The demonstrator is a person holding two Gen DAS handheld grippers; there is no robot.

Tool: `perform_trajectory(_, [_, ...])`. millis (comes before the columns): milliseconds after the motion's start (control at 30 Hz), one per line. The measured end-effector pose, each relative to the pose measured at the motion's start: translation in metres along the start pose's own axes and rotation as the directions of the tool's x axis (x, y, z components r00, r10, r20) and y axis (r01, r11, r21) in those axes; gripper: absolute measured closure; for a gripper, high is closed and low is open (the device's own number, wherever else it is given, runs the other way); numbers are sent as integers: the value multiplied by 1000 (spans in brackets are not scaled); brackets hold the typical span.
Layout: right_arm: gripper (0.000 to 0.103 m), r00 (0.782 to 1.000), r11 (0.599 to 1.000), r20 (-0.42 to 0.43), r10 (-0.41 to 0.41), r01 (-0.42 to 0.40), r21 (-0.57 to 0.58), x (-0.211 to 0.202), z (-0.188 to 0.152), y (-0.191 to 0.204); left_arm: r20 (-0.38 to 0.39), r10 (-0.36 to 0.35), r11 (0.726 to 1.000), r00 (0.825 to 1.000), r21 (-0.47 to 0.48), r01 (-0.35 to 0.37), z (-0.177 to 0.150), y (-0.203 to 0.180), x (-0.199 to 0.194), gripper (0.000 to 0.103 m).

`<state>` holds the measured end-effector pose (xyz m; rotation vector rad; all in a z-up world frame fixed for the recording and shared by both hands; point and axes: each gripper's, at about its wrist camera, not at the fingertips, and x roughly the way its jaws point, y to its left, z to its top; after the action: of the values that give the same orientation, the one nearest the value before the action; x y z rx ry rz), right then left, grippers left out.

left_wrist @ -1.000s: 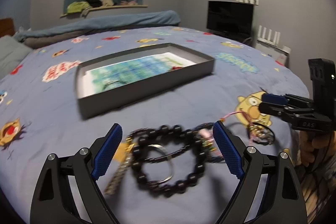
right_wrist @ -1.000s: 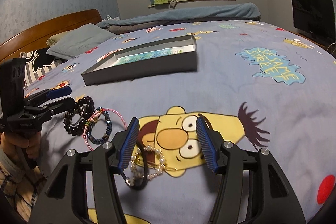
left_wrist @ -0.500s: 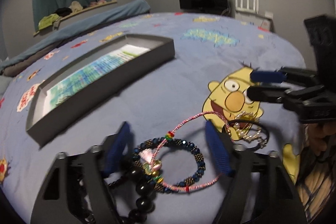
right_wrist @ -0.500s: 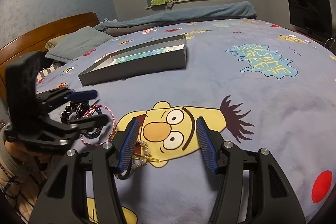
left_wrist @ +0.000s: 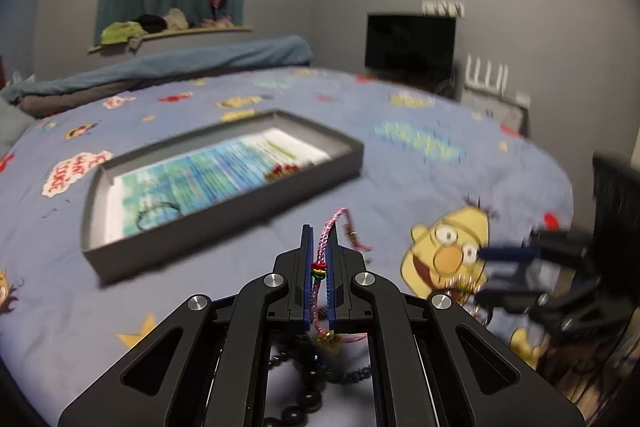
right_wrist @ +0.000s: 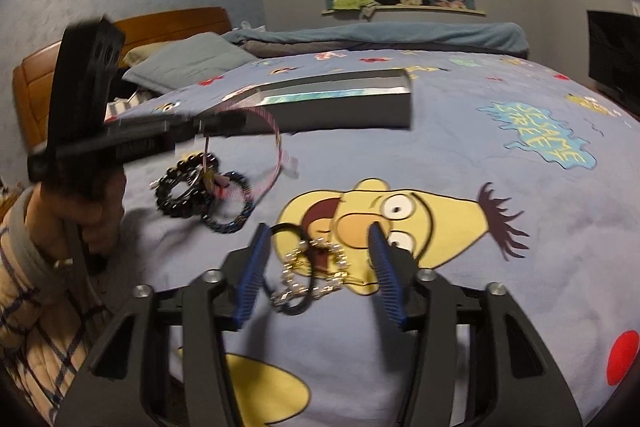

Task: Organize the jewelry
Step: 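Grasp the pink string bracelet with the left tool while the right tool grasps the black cord band, then carry the pink bracelet into the gray box and release while the right tool drops the black band there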

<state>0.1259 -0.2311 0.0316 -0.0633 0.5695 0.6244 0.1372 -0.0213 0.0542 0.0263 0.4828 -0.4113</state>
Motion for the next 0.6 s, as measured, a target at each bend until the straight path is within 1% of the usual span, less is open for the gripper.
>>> perform_trajectory(67, [65, 1000, 1000, -11, -1, 0, -19, 2, -2, 4, 22, 14, 1000, 1000, -24, -13, 3, 7, -7, 97])
perform_trajectory(100, [66, 1000, 1000, -16, -3, 3, -25, 4, -2, 5, 24, 19, 999, 1000, -33, -19, 3, 11, -9, 97])
perform_trajectory(200, [74, 999, 999, -43, -20, 19, -35, 11, -4, 7, 19, 38, 998, 999, -57, -37, 2, 21, -12, 97])
perform_trajectory(367, [96, 997, 998, -64, -32, 29, -47, 18, -5, 8, 14, 54, 995, 998, -80, -53, -1, 32, -17, 97])
perform_trajectory(433, [99, 998, 998, -59, -37, 34, -46, 19, -5, 8, 10, 56, 995, 998, -81, -55, -2, 34, -17, 97])
perform_trajectory(600, [99, 1000, 1000, -1, -18, 18, -15, 11, 3, 5, 15, 56, 995, 998, -86, -54, -1, 37, -18, 97])
